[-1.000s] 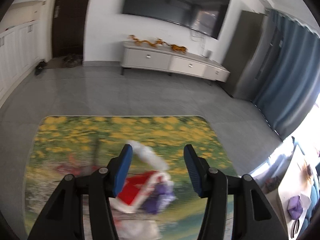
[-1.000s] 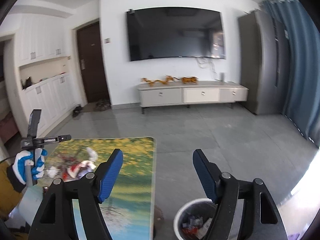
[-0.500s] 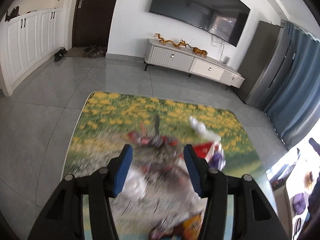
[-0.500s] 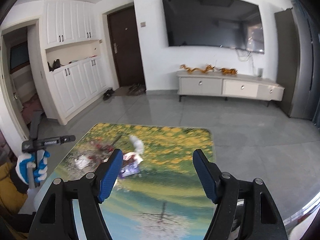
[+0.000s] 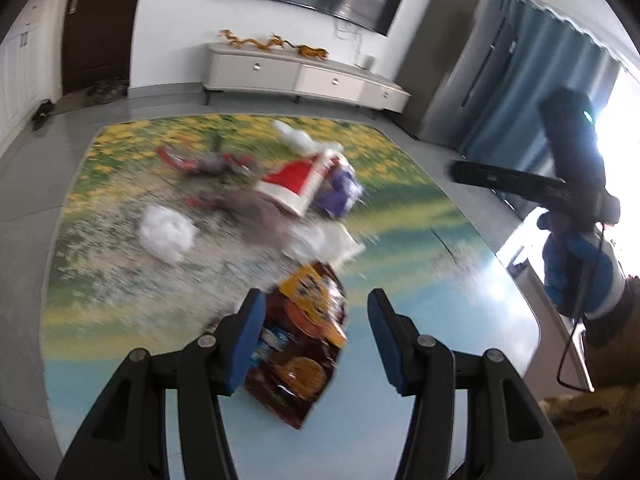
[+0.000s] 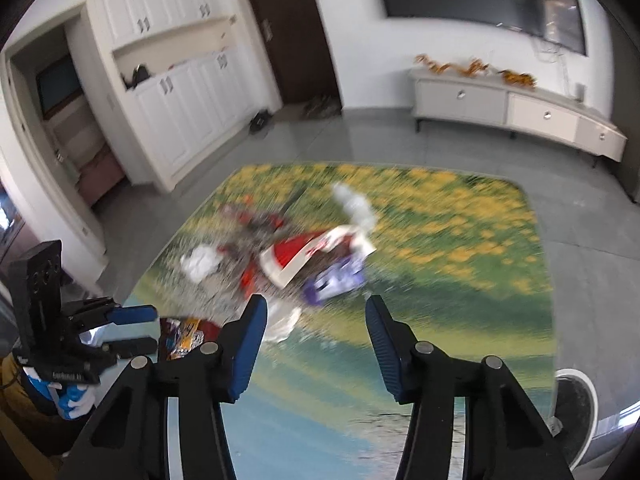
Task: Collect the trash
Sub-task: 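Move both open tools back over the table toward the brown snack wrapper, then grasp the brown snack wrapper with the left tool while the right grasps a white plastic bag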
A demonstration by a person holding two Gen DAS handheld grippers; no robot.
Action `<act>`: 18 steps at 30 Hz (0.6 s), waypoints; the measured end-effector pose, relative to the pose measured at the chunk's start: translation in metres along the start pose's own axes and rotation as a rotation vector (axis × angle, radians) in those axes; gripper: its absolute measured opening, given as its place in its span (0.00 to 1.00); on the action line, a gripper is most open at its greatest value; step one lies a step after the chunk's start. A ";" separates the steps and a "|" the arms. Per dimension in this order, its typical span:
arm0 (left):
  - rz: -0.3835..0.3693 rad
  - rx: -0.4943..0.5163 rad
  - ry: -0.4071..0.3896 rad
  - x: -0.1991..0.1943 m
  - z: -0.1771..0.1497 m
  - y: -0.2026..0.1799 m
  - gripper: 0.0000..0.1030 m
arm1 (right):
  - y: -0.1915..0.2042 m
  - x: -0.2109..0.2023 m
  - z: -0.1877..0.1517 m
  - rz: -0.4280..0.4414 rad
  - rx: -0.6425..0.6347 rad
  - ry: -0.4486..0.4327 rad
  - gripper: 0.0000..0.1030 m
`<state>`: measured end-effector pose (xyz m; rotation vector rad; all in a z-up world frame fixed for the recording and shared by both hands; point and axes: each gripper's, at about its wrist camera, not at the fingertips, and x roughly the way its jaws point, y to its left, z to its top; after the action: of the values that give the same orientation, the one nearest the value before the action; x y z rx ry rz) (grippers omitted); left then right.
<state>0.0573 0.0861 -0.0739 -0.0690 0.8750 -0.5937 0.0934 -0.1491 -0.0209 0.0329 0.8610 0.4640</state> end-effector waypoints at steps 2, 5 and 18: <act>0.002 0.024 0.000 0.003 -0.004 -0.005 0.50 | 0.007 0.015 -0.002 0.006 -0.016 0.039 0.46; 0.020 0.062 0.004 0.009 -0.011 -0.010 0.51 | 0.015 0.033 -0.005 0.009 -0.021 0.085 0.46; 0.002 -0.019 0.029 0.036 -0.032 0.021 0.29 | 0.031 0.099 -0.012 -0.034 -0.041 0.233 0.46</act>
<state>0.0614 0.0913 -0.1259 -0.0770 0.9090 -0.5855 0.1279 -0.0827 -0.0943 -0.0748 1.0783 0.4591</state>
